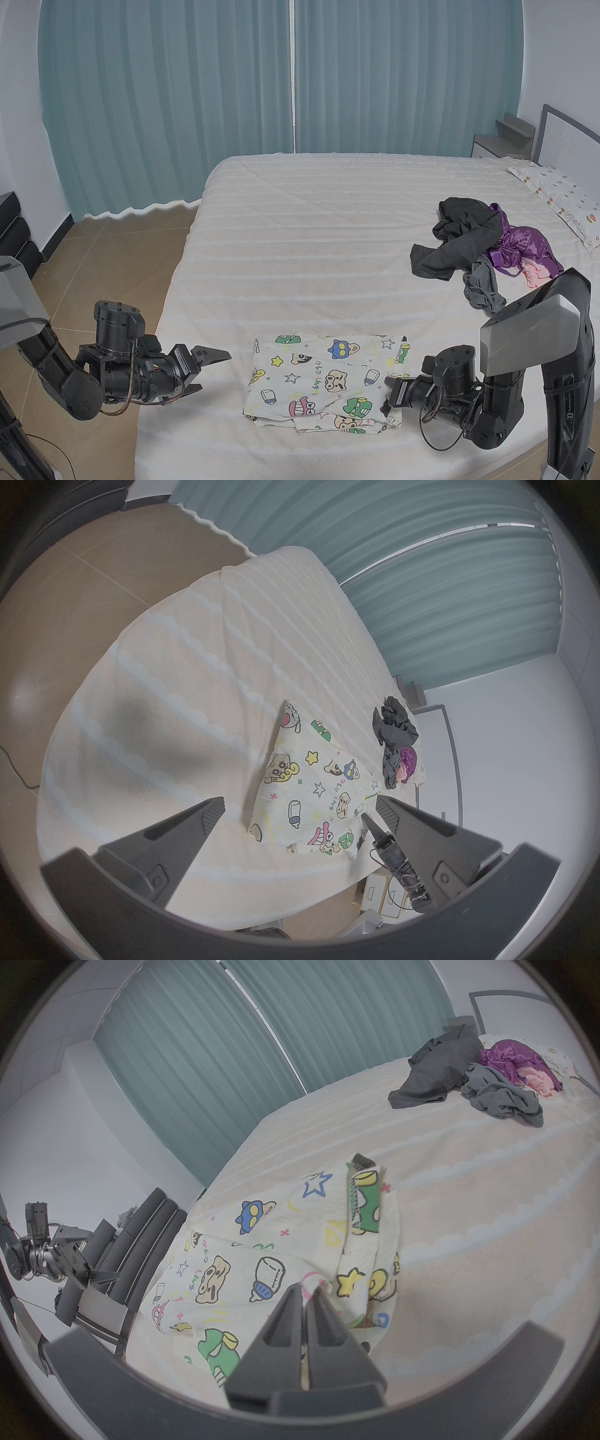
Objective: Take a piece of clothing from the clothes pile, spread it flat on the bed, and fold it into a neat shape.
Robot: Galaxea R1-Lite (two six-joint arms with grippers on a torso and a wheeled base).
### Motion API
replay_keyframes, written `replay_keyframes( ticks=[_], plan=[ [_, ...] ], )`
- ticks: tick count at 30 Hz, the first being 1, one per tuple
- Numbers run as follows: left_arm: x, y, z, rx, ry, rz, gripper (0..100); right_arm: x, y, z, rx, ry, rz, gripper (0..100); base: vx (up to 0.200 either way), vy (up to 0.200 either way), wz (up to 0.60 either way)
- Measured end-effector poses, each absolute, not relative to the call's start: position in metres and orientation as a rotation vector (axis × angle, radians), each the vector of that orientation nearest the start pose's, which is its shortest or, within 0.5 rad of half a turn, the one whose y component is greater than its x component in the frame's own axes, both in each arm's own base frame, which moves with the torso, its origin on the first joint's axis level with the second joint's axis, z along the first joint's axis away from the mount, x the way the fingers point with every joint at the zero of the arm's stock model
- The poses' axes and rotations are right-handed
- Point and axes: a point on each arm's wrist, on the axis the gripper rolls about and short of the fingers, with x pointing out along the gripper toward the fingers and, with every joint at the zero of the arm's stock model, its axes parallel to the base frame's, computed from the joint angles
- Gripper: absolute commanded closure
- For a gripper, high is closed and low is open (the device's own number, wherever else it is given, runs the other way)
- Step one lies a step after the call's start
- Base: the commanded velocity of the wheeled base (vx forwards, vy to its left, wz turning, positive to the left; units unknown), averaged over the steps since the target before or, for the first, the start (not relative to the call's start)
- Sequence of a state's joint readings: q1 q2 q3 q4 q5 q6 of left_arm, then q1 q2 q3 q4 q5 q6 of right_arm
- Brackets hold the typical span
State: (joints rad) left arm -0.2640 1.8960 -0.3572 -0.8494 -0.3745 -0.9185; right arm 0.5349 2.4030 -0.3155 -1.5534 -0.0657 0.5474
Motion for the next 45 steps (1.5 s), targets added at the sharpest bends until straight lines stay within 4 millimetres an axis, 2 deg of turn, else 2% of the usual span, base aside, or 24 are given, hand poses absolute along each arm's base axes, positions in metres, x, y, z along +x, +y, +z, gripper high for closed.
replay_keyframes(
  ticks=[18,23,24,35,40,45],
  plan=[
    [0.245,-0.074,0.048,-0.889,0.927,-0.247,0,0.241,0.142,-0.005,0.385,0.551,0.331,100,0.0,0.0,0.0],
    [0.244,-0.074,0.048,-0.889,0.928,-0.247,0,0.236,0.141,-0.007,0.365,0.579,0.335,100,0.0,0.0,0.0],
    [0.244,-0.074,0.048,-0.889,0.929,-0.247,0,0.236,0.14,-0.009,0.362,0.585,0.333,0,0.0,0.0,0.0],
    [0.244,-0.074,0.047,-0.89,0.934,-0.249,0,0.237,0.135,-0.028,0.329,0.634,0.303,0,0.0,0.0,0.0],
    [0.246,-0.074,0.046,-0.893,0.928,-0.254,0,0.251,0.132,-0.022,0.357,0.578,0.288,0,0.0,0.0,0.0],
    [0.249,-0.073,0.043,-0.898,0.922,-0.253,0,0.27,0.131,-0.004,0.395,0.497,0.294,0,0.0,0.0,0.0]
  ],
)
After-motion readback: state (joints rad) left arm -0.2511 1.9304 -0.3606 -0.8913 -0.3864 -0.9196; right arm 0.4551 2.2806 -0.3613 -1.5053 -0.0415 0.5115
